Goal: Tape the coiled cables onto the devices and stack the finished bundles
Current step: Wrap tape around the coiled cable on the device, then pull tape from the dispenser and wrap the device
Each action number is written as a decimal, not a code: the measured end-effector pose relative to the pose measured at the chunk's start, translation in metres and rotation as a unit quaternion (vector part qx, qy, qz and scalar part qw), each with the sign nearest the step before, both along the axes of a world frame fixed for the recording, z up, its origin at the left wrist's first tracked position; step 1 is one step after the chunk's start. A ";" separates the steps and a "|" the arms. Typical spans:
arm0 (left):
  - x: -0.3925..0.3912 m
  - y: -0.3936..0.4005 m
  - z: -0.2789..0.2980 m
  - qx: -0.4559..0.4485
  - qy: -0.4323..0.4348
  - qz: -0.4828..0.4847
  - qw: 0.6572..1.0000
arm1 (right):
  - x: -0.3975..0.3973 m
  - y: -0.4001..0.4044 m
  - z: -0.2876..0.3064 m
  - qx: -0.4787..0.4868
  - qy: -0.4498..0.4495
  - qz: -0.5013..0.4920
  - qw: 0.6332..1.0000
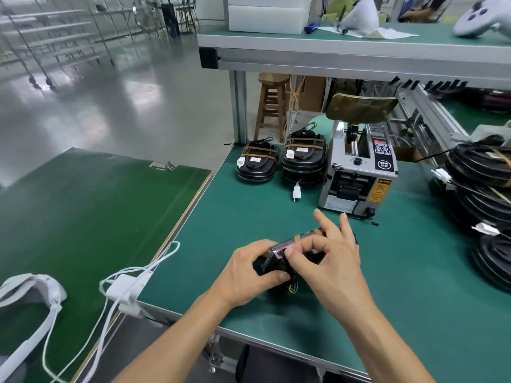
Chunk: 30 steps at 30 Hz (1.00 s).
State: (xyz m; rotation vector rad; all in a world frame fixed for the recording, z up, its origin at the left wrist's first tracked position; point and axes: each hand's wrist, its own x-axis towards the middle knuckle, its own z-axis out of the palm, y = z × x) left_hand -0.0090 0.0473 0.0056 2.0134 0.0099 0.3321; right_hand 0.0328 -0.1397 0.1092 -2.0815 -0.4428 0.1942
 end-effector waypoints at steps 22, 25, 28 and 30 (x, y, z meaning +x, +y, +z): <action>-0.001 0.000 -0.001 0.000 -0.006 0.007 1.000 | 0.000 0.004 -0.007 -0.014 -0.012 -0.019 1.000; 0.000 0.000 -0.002 0.002 -0.007 0.006 1.000 | -0.001 0.004 -0.007 -0.011 -0.014 -0.021 1.000; 0.001 0.001 -0.003 0.001 -0.006 0.003 1.000 | -0.002 0.005 -0.008 -0.013 -0.014 -0.025 0.999; 0.001 0.001 -0.004 0.003 -0.006 0.002 1.000 | -0.003 0.006 -0.007 -0.017 -0.015 -0.028 0.999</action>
